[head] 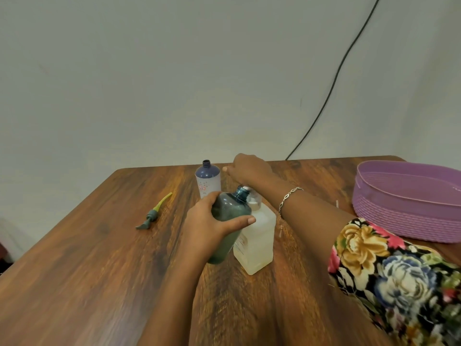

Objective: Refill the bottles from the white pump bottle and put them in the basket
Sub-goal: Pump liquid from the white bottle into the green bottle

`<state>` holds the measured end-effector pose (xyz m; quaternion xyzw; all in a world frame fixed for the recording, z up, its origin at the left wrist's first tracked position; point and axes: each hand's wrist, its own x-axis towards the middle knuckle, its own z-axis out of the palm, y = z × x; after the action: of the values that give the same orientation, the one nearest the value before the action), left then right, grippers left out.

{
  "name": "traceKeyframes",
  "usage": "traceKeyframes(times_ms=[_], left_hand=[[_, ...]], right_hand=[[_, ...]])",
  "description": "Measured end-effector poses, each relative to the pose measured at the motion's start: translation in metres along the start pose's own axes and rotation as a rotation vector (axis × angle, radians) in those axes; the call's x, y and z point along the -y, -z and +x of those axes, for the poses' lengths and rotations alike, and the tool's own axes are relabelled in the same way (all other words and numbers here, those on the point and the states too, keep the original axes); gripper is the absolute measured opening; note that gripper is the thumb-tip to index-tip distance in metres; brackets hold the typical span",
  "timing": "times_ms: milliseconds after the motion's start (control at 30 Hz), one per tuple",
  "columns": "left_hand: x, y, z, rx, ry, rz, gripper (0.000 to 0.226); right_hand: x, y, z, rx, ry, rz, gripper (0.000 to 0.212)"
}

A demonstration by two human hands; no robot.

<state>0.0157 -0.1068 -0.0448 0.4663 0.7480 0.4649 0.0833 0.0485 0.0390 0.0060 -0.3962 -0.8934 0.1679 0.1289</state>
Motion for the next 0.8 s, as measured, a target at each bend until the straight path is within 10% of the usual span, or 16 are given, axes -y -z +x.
traceKeyframes(times_ms=[267, 800], left_hand=[[-0.005, 0.004, -0.001, -0.021, -0.031, 0.018, 0.083], [-0.005, 0.0, 0.001, 0.013, -0.004, -0.026, 0.084]], right_hand=[[0.006, 0.026, -0.02, 0.324, -0.115, 0.205, 0.038], [0.001, 0.019, -0.011, 0.269, -0.103, 0.24, 0.033]])
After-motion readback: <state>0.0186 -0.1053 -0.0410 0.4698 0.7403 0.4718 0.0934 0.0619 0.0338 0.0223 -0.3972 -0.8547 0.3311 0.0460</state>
